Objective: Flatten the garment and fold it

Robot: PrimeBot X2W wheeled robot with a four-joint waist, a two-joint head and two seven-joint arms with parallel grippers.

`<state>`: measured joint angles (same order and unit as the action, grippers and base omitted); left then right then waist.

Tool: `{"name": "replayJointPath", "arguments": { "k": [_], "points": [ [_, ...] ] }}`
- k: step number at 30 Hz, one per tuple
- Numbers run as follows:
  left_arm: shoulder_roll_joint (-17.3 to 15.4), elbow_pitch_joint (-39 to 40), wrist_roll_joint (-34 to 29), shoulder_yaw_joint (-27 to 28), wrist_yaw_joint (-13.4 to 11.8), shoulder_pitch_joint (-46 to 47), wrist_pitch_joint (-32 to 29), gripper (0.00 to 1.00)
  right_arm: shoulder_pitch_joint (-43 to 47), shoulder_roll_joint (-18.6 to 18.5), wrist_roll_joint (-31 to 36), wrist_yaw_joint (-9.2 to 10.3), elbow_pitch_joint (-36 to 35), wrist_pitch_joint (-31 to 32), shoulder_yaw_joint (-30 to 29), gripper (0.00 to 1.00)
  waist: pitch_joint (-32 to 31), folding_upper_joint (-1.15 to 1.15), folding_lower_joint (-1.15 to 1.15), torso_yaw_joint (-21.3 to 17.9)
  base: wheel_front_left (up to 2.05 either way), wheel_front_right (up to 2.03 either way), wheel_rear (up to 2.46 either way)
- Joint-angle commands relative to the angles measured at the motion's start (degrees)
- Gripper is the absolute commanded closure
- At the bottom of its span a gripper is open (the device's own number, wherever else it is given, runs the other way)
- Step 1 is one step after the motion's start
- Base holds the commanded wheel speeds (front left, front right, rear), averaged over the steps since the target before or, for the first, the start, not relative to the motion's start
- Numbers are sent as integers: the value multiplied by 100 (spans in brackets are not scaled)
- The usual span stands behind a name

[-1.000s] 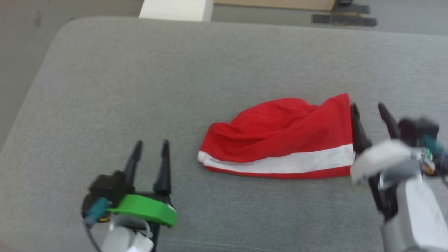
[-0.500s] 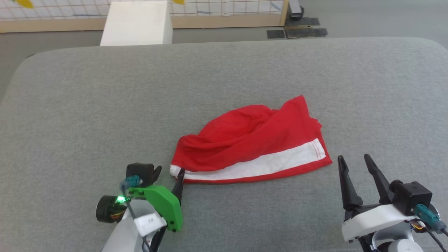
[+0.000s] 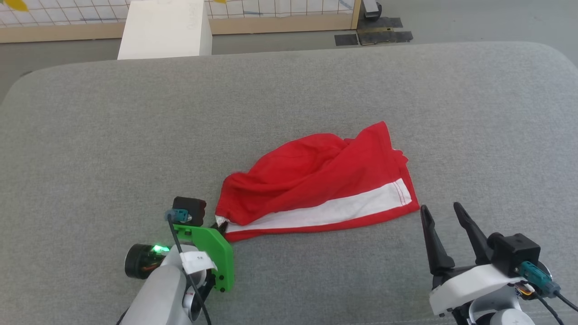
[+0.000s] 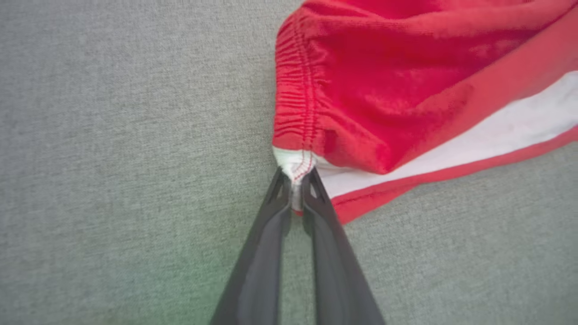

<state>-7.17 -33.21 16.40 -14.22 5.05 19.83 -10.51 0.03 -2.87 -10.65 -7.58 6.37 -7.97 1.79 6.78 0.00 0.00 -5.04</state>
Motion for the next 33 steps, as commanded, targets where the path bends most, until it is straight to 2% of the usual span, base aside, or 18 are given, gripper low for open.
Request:
{"name": "replayJointPath", "arguments": {
  "k": [1,9,19,24,29,31,33],
  "points": [
    [-12,-30,66,-33,45,78,-21,100,-64,-1,-14,9,20,41,31,0,-16,0,0,15,0,0,0],
    [11,61,183,-144,115,35,133,100,-518,-1,159,9,433,654,-58,0,-40,0,0,92,0,0,0],
    [107,264,233,-298,129,190,195,100,-2063,-1,289,9,2230,2142,-420,0,289,0,0,364,0,0,0],
    [137,300,259,-363,138,308,223,100,-2587,-1,419,9,2918,2541,-390,0,430,0,0,490,0,0,0],
    [148,281,299,-387,140,350,273,100,-2780,-1,255,9,3316,2692,-159,0,465,0,0,534,0,0,0],
    [146,264,314,-390,136,354,285,100,-2800,-1,211,9,3364,2599,-70,52,463,0,0,531,0,0,0],
    [136,247,332,-386,129,349,300,100,-2803,-1,197,9,3421,2561,61,62,450,0,0,515,0,0,0]
  ]
}}
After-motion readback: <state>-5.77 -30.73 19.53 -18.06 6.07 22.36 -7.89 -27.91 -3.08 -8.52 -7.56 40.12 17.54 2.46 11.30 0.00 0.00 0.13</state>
